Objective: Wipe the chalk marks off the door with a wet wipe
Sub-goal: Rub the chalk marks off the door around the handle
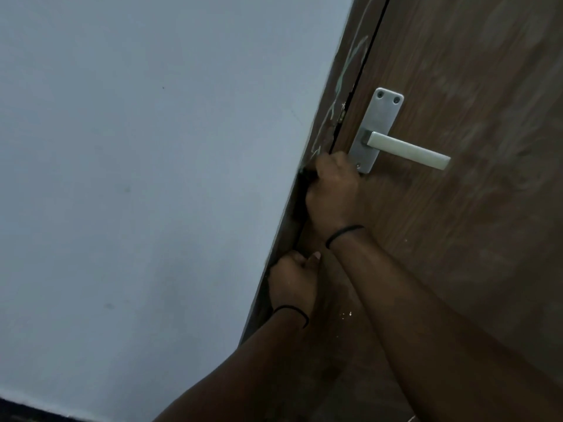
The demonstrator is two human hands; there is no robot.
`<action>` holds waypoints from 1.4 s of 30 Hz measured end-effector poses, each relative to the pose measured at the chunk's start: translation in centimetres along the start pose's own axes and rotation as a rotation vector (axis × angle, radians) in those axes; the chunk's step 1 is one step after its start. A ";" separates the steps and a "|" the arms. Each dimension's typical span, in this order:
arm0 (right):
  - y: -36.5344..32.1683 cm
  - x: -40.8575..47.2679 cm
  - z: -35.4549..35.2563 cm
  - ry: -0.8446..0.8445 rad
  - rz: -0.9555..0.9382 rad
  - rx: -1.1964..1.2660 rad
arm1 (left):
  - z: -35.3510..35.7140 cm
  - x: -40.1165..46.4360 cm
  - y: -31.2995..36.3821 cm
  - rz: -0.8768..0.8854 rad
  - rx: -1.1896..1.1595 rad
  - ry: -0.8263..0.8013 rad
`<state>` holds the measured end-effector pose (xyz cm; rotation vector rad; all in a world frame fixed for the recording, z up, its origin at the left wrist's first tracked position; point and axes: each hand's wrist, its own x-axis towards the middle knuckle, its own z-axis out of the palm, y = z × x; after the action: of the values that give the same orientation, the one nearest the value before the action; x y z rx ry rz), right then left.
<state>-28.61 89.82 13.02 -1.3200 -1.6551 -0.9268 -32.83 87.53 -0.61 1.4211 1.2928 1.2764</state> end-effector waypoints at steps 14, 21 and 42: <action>-0.9 2.0 -0.6 0.035 0.005 0.031 | -0.8 -0.2 0.1 0.072 0.043 -0.016; -1.7 5.0 -1.4 0.151 0.085 -0.010 | -1.1 -0.6 1.5 0.072 -0.003 -0.019; -0.7 -2.0 -2.2 -0.242 0.022 -0.094 | -3.5 -1.1 2.7 0.134 0.090 0.001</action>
<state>-28.68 86.93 12.09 -1.5617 -1.7926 -0.8682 -35.75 85.87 2.43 1.5933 1.2875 1.3205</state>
